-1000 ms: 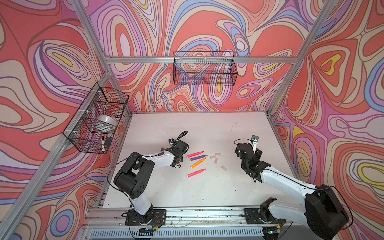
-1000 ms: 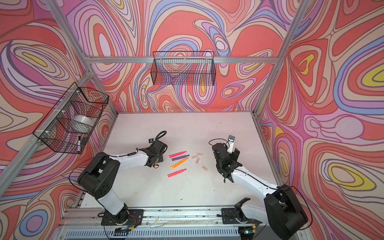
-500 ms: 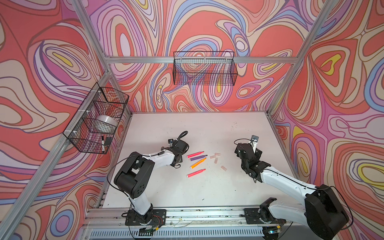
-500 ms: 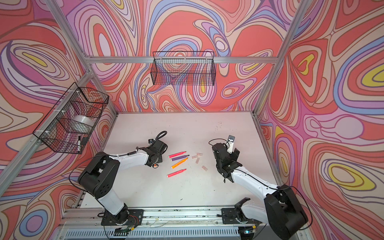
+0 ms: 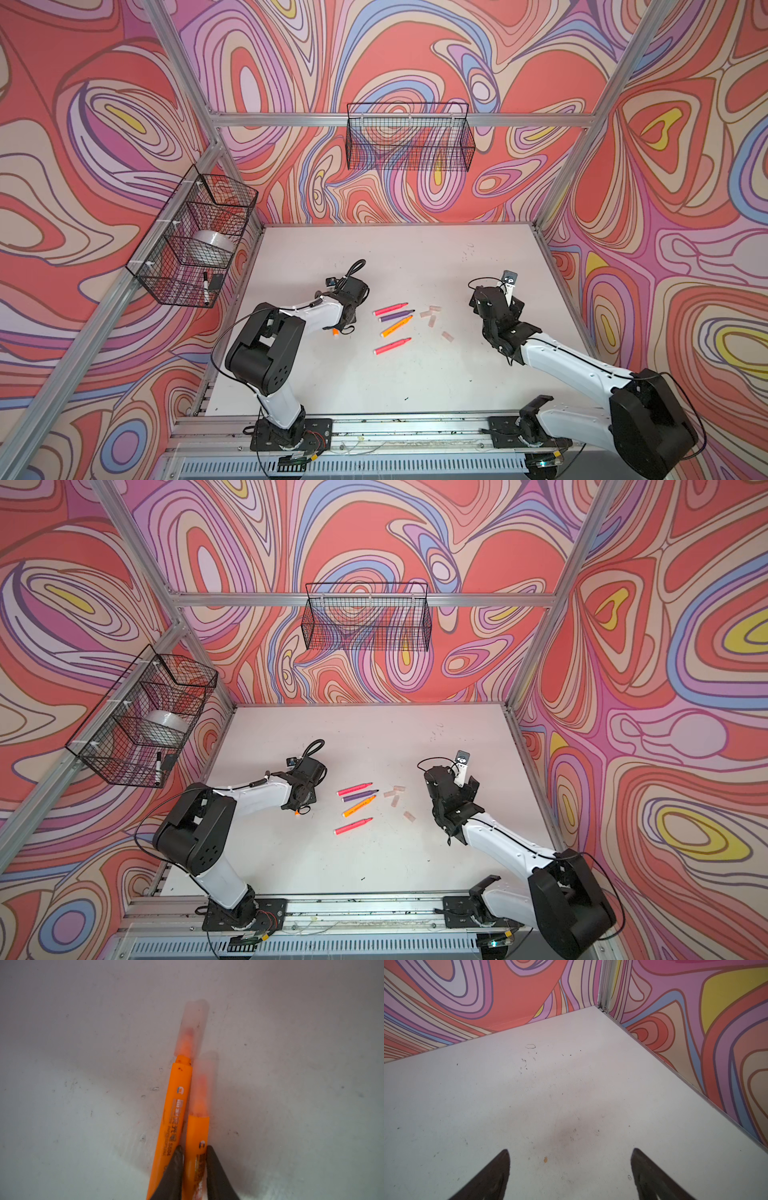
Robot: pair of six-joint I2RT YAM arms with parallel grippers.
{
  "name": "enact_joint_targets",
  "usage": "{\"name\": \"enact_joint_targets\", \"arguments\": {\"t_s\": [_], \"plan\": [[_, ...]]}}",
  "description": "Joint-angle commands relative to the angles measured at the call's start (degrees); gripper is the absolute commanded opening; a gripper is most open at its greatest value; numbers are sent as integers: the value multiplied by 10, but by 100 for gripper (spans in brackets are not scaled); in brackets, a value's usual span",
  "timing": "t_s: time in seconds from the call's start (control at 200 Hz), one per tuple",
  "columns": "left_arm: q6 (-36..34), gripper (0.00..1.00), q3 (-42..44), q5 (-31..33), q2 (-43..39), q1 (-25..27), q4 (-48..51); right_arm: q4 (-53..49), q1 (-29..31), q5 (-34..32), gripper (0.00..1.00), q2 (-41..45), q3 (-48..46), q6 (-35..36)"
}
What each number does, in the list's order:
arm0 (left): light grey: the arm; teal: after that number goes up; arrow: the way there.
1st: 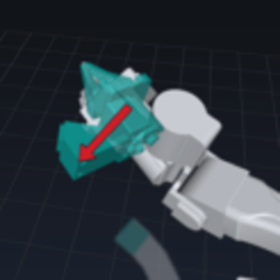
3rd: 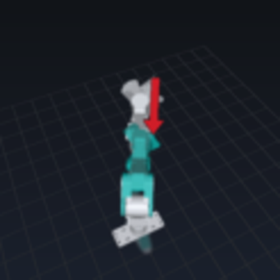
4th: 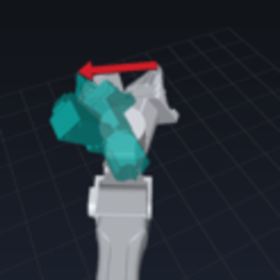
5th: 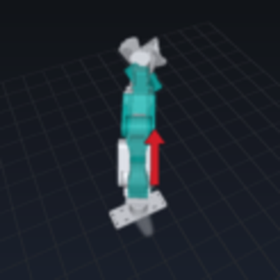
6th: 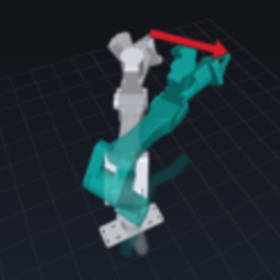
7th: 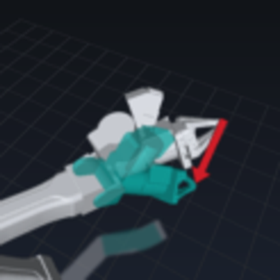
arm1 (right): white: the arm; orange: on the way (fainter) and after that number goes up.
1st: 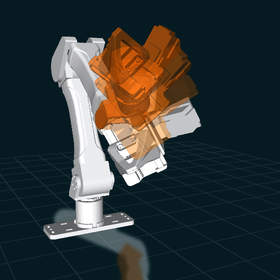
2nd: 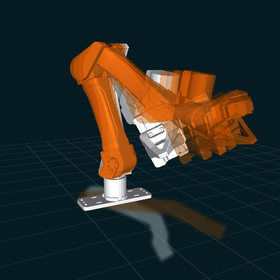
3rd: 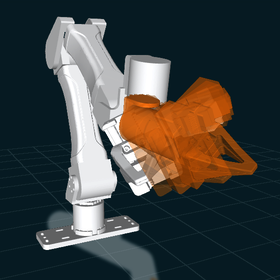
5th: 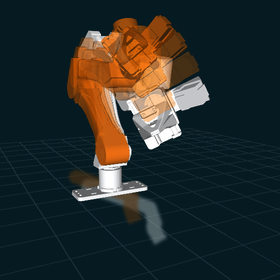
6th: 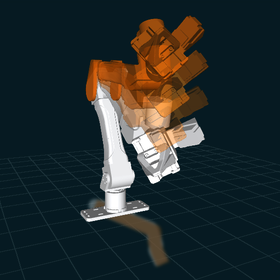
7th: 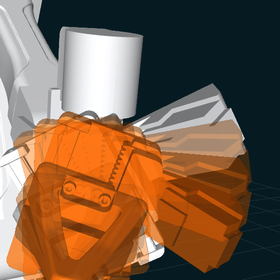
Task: Insert the pens into the pen caps
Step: 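Lay the capped orange marker beside the other capped marker and release, then move the left gripper over the pink marker and grasp it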
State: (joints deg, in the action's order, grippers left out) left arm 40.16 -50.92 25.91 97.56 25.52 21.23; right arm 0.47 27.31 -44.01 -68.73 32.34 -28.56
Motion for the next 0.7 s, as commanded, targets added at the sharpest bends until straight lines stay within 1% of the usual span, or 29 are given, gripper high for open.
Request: {"name": "enact_joint_targets", "arguments": {"t_s": [0.0,0.145,0.24,0.33,0.436,0.526,0.651,0.691], "plan": [[-18,22,-7,-6,-22,-2,10,1,-4,0,94,8,0,2],[-27,27,-5,-14,-50,-2,19,2,-4,-1,94,8,-2,2],[-42,32,7,-29,-94,0,19,2,-4,-2,94,8,-2,1],[-58,34,27,-39,-150,12,14,3,-4,-1,93,8,-2,1],[-80,36,56,-47,-225,52,-1,3,-4,0,93,9,-3,2],[-107,36,78,-56,-273,111,-24,3,-3,0,93,11,-4,2],[-145,36,109,-91,-301,191,-57,1,-4,0,93,9,-3,0],[-153,36,116,-100,-302,215,-84,-1,-4,0,92,7,-1,0]]}}
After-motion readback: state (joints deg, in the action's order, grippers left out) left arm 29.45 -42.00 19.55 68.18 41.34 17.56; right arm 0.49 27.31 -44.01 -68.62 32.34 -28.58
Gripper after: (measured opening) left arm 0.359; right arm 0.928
